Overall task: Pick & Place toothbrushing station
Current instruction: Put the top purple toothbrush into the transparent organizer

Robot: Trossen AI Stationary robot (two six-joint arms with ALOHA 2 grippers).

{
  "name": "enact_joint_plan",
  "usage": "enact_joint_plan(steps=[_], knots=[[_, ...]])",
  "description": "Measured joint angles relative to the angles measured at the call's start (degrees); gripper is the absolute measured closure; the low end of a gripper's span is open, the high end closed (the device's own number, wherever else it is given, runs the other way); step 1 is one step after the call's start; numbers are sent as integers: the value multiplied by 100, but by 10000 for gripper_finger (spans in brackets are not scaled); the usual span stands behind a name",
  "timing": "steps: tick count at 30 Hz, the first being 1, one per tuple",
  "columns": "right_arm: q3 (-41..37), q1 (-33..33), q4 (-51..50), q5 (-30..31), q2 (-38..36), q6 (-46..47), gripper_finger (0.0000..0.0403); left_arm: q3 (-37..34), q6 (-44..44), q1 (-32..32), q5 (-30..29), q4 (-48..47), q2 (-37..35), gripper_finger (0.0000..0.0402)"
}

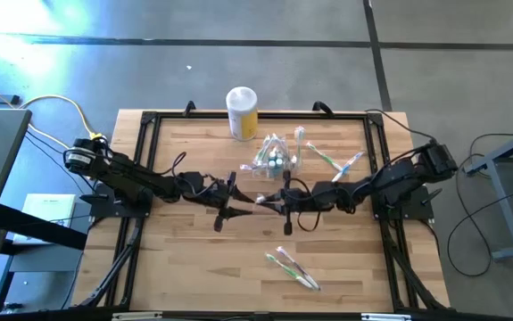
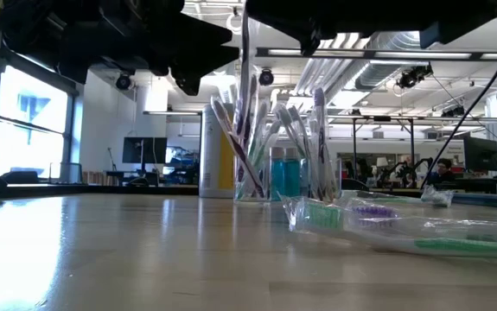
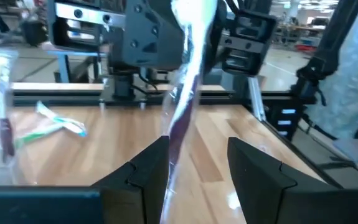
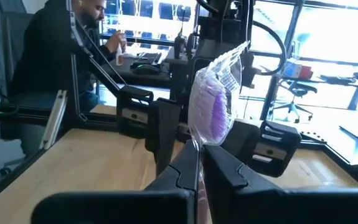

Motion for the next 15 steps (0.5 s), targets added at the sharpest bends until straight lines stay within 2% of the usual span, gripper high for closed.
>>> enact_joint_plan(steps=[7,15], knots=[[1,-78,8,-139,0,11,398,180,138,0,-29,119,2,242],[2,-78,-1,-140,0,11,398,739,318,0,15,-694,96,242]])
